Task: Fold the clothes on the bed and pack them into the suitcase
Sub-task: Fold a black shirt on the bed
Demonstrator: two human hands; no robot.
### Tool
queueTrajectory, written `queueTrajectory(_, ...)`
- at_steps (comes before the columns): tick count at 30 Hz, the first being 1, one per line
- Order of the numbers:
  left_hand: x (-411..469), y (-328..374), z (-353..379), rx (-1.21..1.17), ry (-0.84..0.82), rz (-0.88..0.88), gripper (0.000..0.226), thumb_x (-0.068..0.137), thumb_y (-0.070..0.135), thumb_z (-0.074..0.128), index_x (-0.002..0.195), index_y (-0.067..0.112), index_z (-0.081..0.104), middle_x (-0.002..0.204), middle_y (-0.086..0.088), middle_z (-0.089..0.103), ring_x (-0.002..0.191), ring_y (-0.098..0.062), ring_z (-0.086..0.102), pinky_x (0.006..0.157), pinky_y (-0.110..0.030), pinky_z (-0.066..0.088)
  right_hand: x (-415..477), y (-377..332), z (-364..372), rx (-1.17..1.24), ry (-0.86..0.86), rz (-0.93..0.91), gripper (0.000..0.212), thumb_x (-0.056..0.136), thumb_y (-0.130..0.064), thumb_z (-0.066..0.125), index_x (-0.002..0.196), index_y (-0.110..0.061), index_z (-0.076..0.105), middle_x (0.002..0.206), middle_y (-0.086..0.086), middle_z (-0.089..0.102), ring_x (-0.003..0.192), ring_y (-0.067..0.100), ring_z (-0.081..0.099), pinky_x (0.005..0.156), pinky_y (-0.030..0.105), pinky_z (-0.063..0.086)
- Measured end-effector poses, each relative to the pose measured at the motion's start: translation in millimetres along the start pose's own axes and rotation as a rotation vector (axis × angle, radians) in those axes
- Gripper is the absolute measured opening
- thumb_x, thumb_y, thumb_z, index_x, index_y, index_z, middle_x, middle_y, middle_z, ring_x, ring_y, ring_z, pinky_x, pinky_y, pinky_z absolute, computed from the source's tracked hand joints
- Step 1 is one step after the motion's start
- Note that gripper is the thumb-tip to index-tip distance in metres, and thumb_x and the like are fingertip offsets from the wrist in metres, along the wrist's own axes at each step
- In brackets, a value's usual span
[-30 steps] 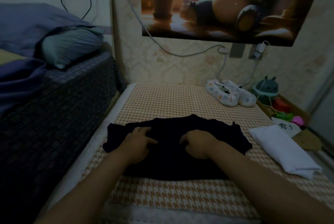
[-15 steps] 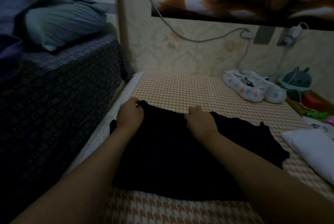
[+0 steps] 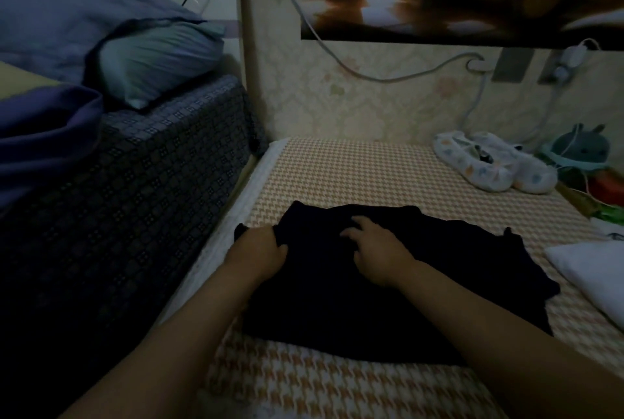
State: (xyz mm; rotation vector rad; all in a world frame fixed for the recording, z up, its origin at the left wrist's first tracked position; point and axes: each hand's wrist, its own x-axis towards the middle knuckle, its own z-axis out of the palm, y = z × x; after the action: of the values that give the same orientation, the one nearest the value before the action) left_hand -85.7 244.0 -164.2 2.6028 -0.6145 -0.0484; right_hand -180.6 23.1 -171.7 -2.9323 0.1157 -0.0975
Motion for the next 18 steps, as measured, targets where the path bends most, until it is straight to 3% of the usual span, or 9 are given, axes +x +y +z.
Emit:
queueTrajectory(3, -27.5, 2.6, -3.6, 0.020, -0.119, -0.111, 0.031, 0.095, 0.027, 0.052, 0.068, 0.014, 0.047, 0.065, -0.002, 0.046, 0.060, -0.014, 0.046, 0.061, -0.027, 0.046, -24.0, -13.2, -5.0, 0.000, -0.109, 0.016, 0.051, 0.096, -0.023, 0.048, 0.146, -0.025, 0.037, 0.157, 0.005, 0.021, 0.136, 0.026, 0.035, 0.112, 0.039, 0.033)
queueTrajectory(5, -42.7, 8.6, -9.5, 0.119, -0.135, -0.193, 0.038, 0.096, 0.029, 0.051, 0.063, 0.017, 0.039, 0.065, 0.000, 0.040, 0.064, -0.012, 0.045, 0.066, -0.026, 0.042, -39.8, -18.8, -6.7, 0.019, -0.134, 0.044, 0.052, 0.097, -0.028, 0.048, 0.147, -0.025, 0.035, 0.157, 0.005, 0.021, 0.137, 0.026, 0.034, 0.112, 0.039, 0.033)
queueTrajectory(8, -59.5, 14.7, -19.3, 0.162, -0.026, -0.203, 0.037, 0.093, 0.027, 0.050, 0.061, 0.023, 0.032, 0.064, 0.005, 0.036, 0.075, -0.017, 0.047, 0.068, -0.027, 0.040, -61.7, -27.8, -2.4, 0.009, -0.130, 0.054, 0.052, 0.099, -0.033, 0.044, 0.149, -0.026, 0.031, 0.158, 0.006, 0.019, 0.140, 0.027, 0.030, 0.114, 0.039, 0.030)
queueTrajectory(11, -72.5, 14.3, -25.4, -0.088, 0.136, -0.140, 0.039, 0.098, 0.019, 0.048, 0.061, 0.019, 0.034, 0.061, 0.004, 0.040, 0.060, -0.010, 0.044, 0.050, -0.019, 0.029, -76.9, -36.4, 3.5, -0.063, -0.122, 0.022, 0.052, 0.102, -0.035, 0.037, 0.151, -0.024, 0.025, 0.160, 0.008, 0.014, 0.144, 0.026, 0.021, 0.116, 0.040, 0.026)
queueTrajectory(13, -83.6, 23.4, -30.7, -0.352, 0.188, -0.156, 0.036, 0.101, 0.018, 0.041, 0.066, 0.013, 0.037, 0.064, 0.000, 0.045, 0.057, -0.010, 0.041, 0.045, -0.021, 0.023, -84.0, -41.0, 4.5, -0.070, -0.102, 0.009, 0.053, 0.102, -0.037, 0.035, 0.152, -0.024, 0.022, 0.160, 0.008, 0.013, 0.145, 0.025, 0.020, 0.116, 0.039, 0.026)
queueTrajectory(15, -92.4, 33.1, -34.8, -0.611, 0.210, -0.212, 0.030, 0.104, 0.019, 0.032, 0.076, 0.011, 0.040, 0.073, -0.001, 0.047, 0.064, -0.013, 0.044, 0.052, -0.024, 0.030, -89.5, -44.9, 2.2, -0.035, -0.073, 0.007, 0.055, 0.103, -0.039, 0.035, 0.153, -0.025, 0.018, 0.160, 0.007, 0.013, 0.145, 0.023, 0.020, 0.117, 0.039, 0.025)
queueTrajectory(17, -99.7, 35.1, -37.7, -0.614, 0.232, -0.218, 0.023, 0.105, 0.019, 0.029, 0.090, 0.009, 0.044, 0.080, 0.000, 0.049, 0.075, -0.016, 0.047, 0.063, -0.027, 0.040, -95.3, -47.5, -2.7, -0.011, -0.013, 0.003, 0.058, 0.102, -0.042, 0.037, 0.153, -0.026, 0.017, 0.160, 0.006, 0.015, 0.144, 0.021, 0.021, 0.117, 0.040, 0.025)
queueTrajectory(18, -102.0, 31.1, -40.4, -0.479, 0.237, -0.198, 0.017, 0.104, 0.018, 0.031, 0.098, 0.008, 0.044, 0.084, -0.001, 0.051, 0.079, -0.019, 0.049, 0.069, -0.029, 0.043, -98.2, -48.3, -5.3, -0.002, 0.010, 0.001, 0.059, 0.101, -0.043, 0.038, 0.153, -0.026, 0.018, 0.160, 0.005, 0.016, 0.144, 0.020, 0.021, 0.117, 0.040, 0.025)
